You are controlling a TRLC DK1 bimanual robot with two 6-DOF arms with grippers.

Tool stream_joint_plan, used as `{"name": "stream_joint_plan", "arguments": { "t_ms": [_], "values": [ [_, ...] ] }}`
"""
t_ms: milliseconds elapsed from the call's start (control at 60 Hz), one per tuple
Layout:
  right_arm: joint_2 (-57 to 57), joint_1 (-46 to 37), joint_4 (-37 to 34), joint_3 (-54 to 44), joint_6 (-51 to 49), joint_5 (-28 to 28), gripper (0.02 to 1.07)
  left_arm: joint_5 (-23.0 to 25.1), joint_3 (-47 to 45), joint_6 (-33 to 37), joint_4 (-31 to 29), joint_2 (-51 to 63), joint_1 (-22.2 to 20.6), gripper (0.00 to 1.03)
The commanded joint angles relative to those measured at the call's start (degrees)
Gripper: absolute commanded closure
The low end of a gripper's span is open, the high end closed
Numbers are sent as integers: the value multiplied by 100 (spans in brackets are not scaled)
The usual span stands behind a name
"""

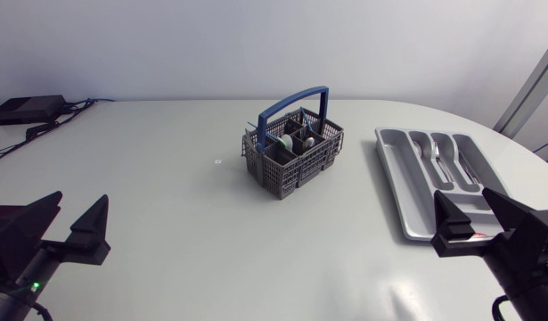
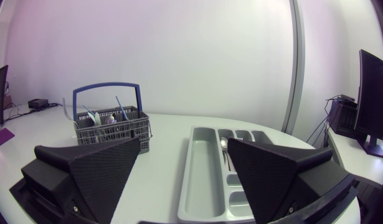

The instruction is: Unload the cutlery basket into the drawer organizer.

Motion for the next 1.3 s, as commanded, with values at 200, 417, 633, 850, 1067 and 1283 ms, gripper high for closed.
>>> {"name": "stream_joint_plan", "arguments": {
  "t_ms": [200,417,633,850,1067,1283],
  "values": [
    [1695,379,392,1060,183,89,6,-36,1340,-307,45,1926,-307,7],
    [3365,1091,330,1921,191,431,7,-36,2263,-448,-245,3622,-685,11],
    [4877,2049,-171,2888,77,730,7,166,3309,-334,-1001,5064,-1107,12],
    [6063,2541,-654,3758,-450,422,7,324,4108,387,-1326,6083,-1336,11],
    [7250,2761,-1103,4839,-828,89,7,535,4653,774,-1476,6927,-1538,11],
    [8164,2673,-1050,5613,-837,-667,7,658,4891,818,-1212,7507,-1538,11]
  ]
}}
